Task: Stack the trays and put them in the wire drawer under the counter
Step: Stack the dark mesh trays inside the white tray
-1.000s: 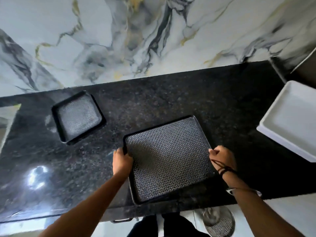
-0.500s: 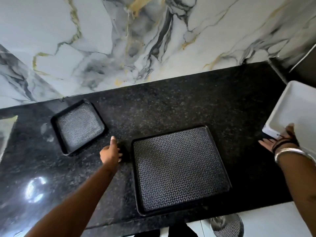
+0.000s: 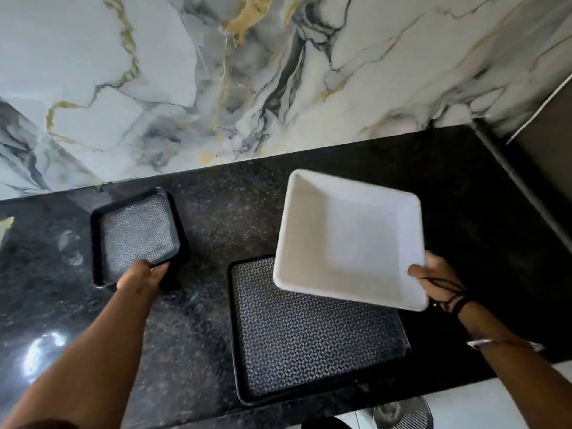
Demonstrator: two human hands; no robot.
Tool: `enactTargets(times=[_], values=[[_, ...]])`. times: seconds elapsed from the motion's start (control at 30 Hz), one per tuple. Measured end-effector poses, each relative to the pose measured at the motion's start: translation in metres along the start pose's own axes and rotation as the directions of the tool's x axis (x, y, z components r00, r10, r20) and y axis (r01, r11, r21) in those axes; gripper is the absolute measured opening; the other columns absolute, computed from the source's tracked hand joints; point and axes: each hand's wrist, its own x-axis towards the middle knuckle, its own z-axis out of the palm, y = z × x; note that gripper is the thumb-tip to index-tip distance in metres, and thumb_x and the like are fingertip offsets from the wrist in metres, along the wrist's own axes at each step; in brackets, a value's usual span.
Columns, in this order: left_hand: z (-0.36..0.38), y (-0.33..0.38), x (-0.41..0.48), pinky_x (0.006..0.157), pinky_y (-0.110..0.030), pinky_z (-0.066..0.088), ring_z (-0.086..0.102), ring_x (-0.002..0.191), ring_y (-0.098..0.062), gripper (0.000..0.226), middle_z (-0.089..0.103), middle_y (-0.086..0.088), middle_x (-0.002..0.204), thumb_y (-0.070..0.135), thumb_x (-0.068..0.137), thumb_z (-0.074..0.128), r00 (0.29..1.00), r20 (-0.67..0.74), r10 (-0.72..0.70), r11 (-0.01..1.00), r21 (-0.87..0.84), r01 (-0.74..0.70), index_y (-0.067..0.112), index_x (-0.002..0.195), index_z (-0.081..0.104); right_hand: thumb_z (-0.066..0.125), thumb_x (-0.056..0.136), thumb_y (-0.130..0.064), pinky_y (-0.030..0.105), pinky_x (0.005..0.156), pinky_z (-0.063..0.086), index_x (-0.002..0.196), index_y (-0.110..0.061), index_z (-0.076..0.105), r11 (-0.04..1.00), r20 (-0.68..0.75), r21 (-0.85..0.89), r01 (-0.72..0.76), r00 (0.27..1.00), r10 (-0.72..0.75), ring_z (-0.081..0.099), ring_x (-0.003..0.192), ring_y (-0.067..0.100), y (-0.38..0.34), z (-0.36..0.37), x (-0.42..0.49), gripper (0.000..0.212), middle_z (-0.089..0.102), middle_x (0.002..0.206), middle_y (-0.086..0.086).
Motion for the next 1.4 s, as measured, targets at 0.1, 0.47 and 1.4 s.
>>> enactTargets(times=[0.1, 0.47, 1.4], values=[[-0.003, -0.012, -0.034, 0.045, -0.019, 0.056, 0.066, 0.038, -0.011, 0.026, 0.068, -0.013, 0.062, 0.001, 0.098, 0.035, 0.993, 0.043, 0.107, 0.994, -0.040, -0.105, -0.011, 0.115, 0.051, 0.057, 0.083, 0.001, 0.023, 0.070, 0.053, 0.106, -0.011, 0.061, 0.985, 0.231, -0.171, 0.013, 0.972, 0.027, 0.063, 0.086, 0.022, -0.016, 0.066, -0.044, 0.025, 0.068, 0.105, 0.015], [0.005, -0.128, -0.155, 0.039, -0.030, 0.052, 0.063, 0.037, -0.021, 0.014, 0.062, -0.013, 0.047, -0.008, 0.083, 0.055, 0.854, 0.511, 0.095, 0.373, 0.777, -0.507, 0.001, 0.072, 0.057, 0.048, 0.087, -0.029, 0.043, 0.087, 0.052, 0.109, -0.015, 0.055, 0.904, 0.312, -0.426, 0.026, 0.942, 0.120, 0.064, 0.096, 0.032, 0.030, 0.091, -0.049, 0.026, 0.068, 0.105, 0.017], [-0.173, -0.249, -0.083, 0.124, -0.048, 0.011, 0.013, 0.153, -0.026, 0.108, 0.016, -0.013, 0.164, 0.087, 0.078, 0.001, 0.468, 0.676, 0.569, -0.465, 0.734, -0.495, 0.013, 0.155, 0.022, 0.058, 0.084, -0.047, 0.030, 0.121, 0.012, 0.149, -0.009, 0.011, 0.803, 0.701, -0.446, 0.396, 0.712, 0.038, 0.004, 0.148, 0.019, 0.174, 0.429, -0.303, 0.089, 0.002, 0.161, 0.009]])
